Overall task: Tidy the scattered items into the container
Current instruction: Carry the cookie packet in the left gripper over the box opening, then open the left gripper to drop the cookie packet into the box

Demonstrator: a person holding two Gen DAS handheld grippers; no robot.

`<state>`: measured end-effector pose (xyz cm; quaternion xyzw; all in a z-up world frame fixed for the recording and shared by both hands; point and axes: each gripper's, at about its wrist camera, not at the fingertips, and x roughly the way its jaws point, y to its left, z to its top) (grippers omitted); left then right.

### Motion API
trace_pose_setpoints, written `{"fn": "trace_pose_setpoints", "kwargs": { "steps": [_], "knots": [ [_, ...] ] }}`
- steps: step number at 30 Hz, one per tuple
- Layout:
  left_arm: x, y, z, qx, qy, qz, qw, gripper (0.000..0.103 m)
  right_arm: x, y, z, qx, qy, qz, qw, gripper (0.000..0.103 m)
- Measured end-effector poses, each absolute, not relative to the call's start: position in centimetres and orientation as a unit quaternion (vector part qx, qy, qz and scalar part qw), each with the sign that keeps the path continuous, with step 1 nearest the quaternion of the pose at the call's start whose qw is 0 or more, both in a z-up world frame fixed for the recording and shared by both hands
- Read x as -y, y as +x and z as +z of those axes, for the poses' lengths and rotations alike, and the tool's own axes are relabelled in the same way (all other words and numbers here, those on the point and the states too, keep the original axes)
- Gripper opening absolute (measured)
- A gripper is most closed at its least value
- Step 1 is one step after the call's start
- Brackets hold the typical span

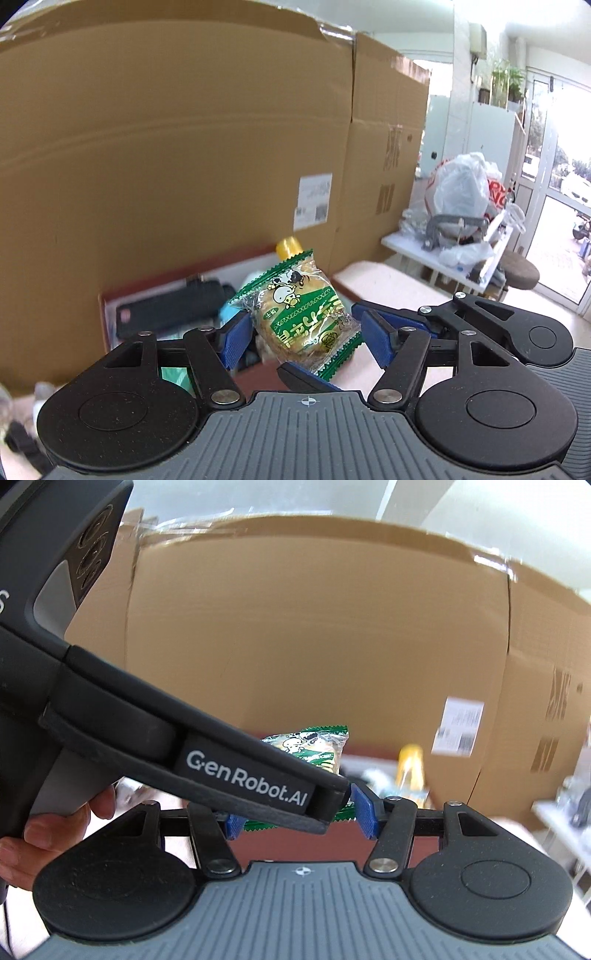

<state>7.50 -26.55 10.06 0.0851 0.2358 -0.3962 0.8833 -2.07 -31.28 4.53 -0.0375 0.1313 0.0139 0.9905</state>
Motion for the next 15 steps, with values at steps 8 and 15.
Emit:
{"fn": "trace_pose_setpoints", "kwargs": {
  "steps": [8,15],
  "knots": [
    [30.8,12.5,10.8,-0.226,0.099,-0.396,0.884,0.076,34.4,2.1,7.0,-0.124,-0.026,0.016,0.992,0.064],
    [33.5,17.6,7.9,-0.266,0.101,-0.401,0.871,0.07,36.4,6.7,5.7,-0.145,-0.037,0.012,0.989,0.058]
  ]
}}
